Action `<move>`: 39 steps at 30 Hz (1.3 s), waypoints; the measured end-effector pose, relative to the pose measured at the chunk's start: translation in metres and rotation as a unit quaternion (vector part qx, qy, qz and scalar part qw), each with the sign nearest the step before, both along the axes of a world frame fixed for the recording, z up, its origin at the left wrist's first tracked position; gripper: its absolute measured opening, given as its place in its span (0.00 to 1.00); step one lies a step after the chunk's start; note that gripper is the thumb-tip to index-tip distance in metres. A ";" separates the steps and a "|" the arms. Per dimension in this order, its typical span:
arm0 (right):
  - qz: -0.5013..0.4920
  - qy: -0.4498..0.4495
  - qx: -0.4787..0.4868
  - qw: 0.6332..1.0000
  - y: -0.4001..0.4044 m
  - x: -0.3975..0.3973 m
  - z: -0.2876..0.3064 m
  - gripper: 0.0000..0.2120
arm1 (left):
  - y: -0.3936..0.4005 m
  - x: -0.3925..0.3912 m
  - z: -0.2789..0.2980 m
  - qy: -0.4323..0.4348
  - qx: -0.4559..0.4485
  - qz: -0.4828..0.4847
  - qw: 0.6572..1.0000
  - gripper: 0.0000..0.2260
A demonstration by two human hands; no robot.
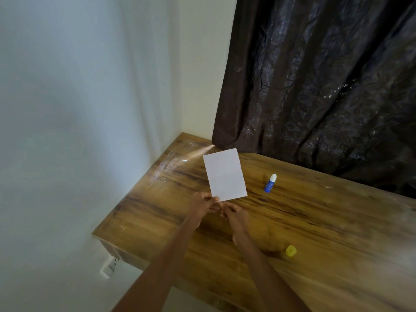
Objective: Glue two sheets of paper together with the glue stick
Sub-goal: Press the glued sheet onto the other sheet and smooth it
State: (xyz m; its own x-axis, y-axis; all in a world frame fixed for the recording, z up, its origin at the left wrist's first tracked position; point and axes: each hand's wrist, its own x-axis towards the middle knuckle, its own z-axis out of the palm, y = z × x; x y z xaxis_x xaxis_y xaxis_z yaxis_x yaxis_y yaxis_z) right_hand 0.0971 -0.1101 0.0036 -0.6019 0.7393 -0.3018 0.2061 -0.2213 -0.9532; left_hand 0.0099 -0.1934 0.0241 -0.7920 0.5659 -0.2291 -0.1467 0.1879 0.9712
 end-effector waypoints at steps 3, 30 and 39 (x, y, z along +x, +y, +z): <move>0.010 0.003 0.015 1.000 0.006 0.007 0.003 0.05 | -0.002 0.000 0.000 -0.001 -0.008 -0.008 1.000 0.12; 0.033 0.011 -0.012 0.999 0.066 0.041 0.016 0.14 | 0.003 -0.015 0.005 0.019 -0.054 -0.086 0.995 0.13; -0.029 0.073 -0.095 0.992 0.021 0.015 0.018 0.10 | 0.025 0.035 -0.007 -0.043 0.075 0.047 0.995 0.12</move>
State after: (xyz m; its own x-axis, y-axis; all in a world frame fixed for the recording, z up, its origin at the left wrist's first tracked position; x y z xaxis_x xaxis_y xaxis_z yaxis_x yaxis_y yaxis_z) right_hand 0.1124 -0.0893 0.0214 -0.6076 0.7116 -0.3529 0.0514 -0.4081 -0.9115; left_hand 0.0453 -0.1685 0.0173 -0.8245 0.5225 -0.2174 -0.2407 0.0238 0.9703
